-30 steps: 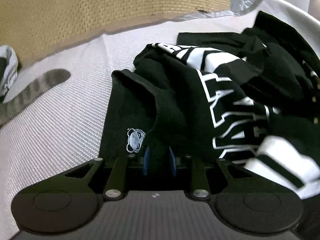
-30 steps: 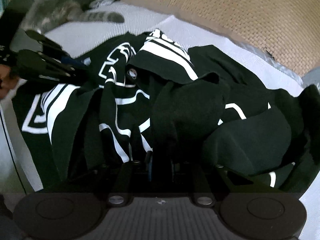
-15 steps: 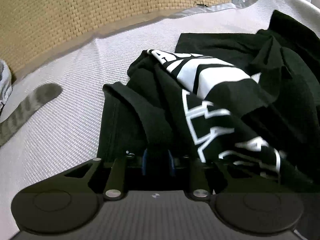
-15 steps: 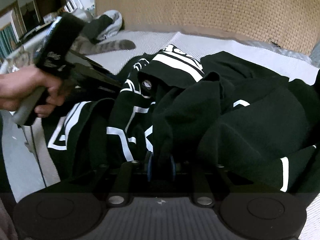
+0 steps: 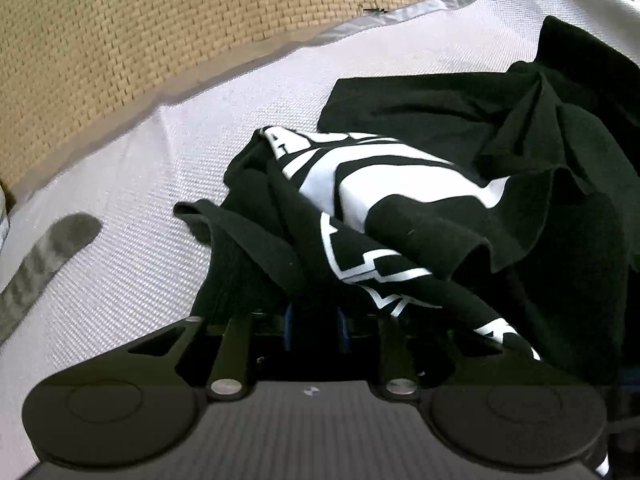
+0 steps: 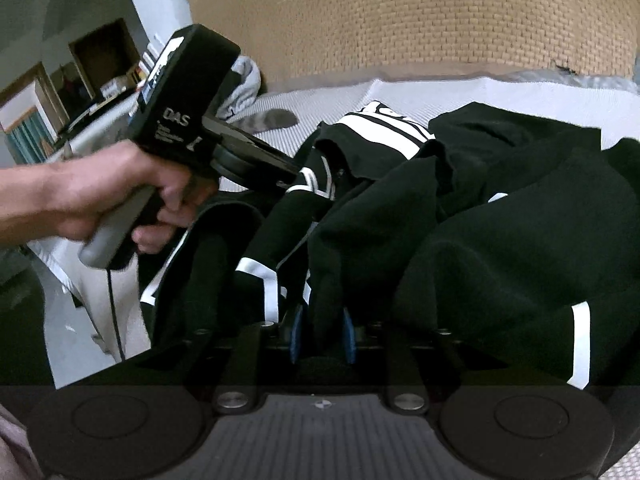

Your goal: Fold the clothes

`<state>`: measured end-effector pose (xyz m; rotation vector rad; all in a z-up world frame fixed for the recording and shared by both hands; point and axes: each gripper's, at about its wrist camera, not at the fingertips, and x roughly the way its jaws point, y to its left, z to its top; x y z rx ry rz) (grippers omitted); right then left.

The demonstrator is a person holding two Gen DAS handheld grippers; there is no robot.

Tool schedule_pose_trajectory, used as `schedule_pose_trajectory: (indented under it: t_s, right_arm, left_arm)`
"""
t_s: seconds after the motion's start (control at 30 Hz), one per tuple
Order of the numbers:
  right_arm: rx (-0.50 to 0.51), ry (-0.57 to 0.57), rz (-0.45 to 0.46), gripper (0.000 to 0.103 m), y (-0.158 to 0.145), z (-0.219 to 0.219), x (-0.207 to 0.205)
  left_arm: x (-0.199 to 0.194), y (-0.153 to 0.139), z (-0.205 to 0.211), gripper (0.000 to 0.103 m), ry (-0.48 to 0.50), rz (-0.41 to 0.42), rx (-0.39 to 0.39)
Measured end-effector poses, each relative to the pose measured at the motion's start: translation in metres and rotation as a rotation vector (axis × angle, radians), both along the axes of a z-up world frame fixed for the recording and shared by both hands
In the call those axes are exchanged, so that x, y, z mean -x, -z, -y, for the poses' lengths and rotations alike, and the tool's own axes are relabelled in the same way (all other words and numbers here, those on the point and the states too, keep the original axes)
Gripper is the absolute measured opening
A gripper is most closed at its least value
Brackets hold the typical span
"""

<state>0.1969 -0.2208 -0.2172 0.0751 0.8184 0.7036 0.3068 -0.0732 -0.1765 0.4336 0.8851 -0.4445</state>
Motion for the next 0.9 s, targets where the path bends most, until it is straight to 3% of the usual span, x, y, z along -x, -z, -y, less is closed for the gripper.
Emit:
schedule_pose_trajectory:
  t_s: [0.33,0.9]
  right_arm:
    - [-0.034,0.023,0.017,0.026,0.002,-0.014,0.010]
    - [-0.035,0.040,0.020,0.032,-0.001,-0.047,0.010]
  left_arm:
    - [-0.008,0.004,0.033,0.019,0.149,0.026,-0.089]
    - [-0.017,0.007,0.041,0.016,0.252,0.030,-0.032]
